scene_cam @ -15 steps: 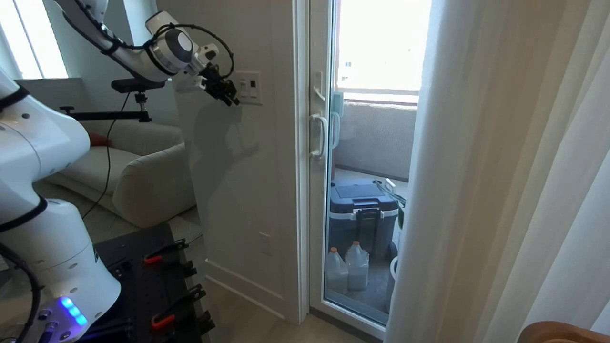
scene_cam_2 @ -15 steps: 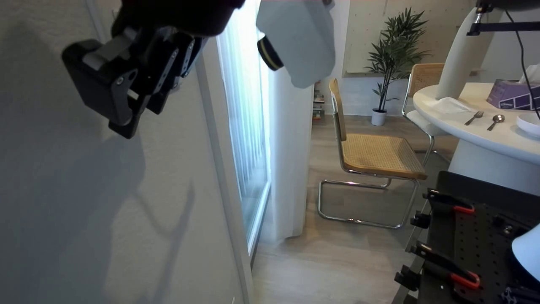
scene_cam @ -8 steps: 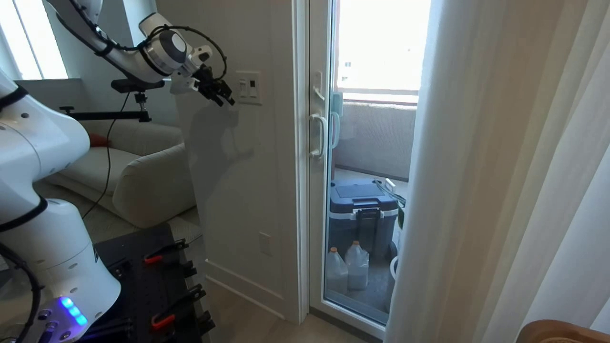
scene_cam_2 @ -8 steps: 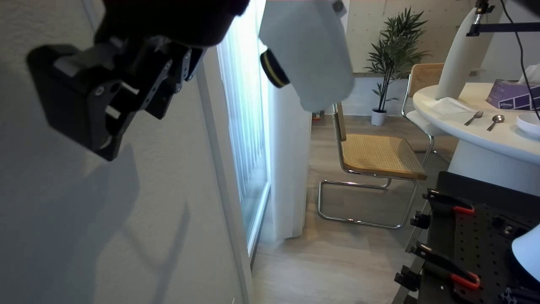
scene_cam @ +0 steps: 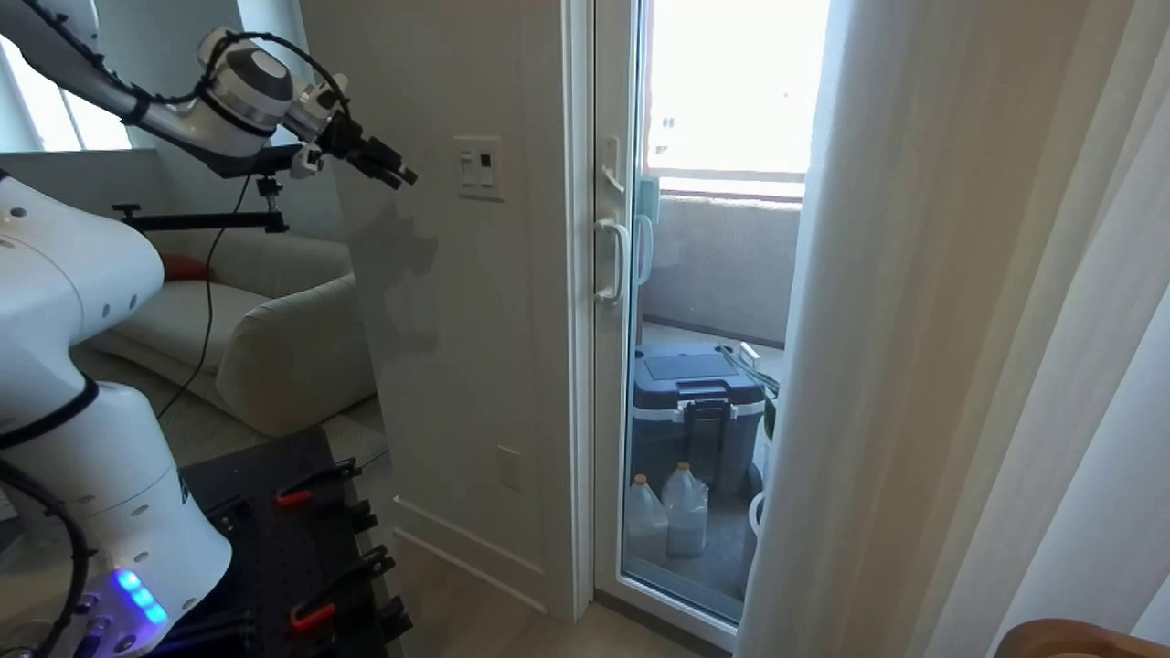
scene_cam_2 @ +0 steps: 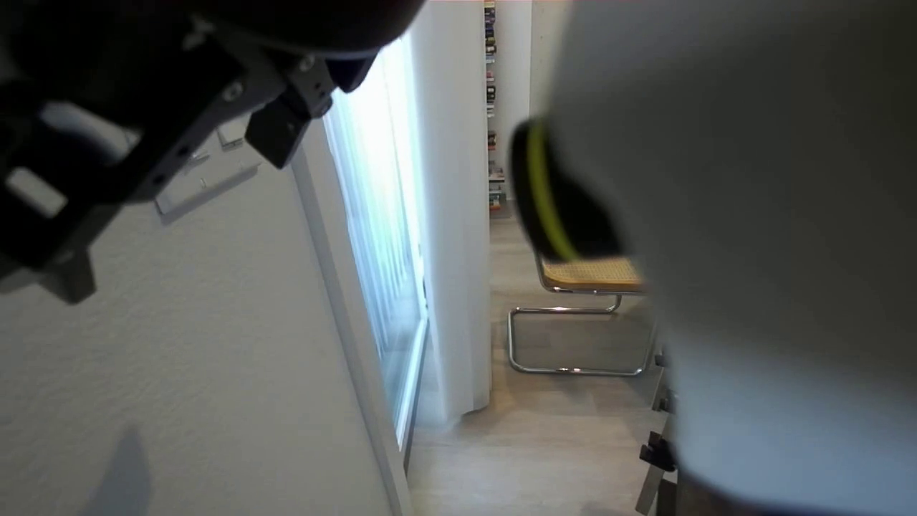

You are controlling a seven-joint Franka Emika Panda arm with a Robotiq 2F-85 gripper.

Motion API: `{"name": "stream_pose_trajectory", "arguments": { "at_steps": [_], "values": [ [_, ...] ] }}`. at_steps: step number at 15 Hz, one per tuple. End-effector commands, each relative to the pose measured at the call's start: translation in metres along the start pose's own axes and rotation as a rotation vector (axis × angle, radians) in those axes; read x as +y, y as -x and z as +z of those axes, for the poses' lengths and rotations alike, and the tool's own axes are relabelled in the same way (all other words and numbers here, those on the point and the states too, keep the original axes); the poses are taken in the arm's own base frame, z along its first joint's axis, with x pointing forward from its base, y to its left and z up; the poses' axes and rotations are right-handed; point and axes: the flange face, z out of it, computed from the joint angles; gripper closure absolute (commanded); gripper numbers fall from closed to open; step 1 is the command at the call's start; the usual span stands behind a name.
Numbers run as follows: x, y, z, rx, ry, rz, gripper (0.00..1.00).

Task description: Pull the blinds to the right, switch off the light, then pull the blinds to the left

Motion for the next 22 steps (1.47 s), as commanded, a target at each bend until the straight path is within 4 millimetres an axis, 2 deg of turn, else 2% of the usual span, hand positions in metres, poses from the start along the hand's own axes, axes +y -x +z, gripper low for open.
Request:
{"name": "stream_pose_trajectory", "arguments": {
  "at_steps": [1,5,9,12,18,20,22],
  "values": [
    [0.009,-0.002,-0.015,0.068,0.151,0.100,0.00],
    [0.020,-0.004,-0.014,0.116,0.316,0.148,0.00],
    [0.043,-0.019,-0.012,0.145,0.434,0.151,0.00],
    [0.075,-0.039,-0.006,0.171,0.507,0.158,0.00],
    [0.156,-0.081,0.025,0.144,0.575,0.202,0.00],
    [0.170,-0.090,0.036,0.104,0.544,0.190,0.00],
    [0.174,-0.096,0.045,0.056,0.480,0.152,0.00]
  ]
}}
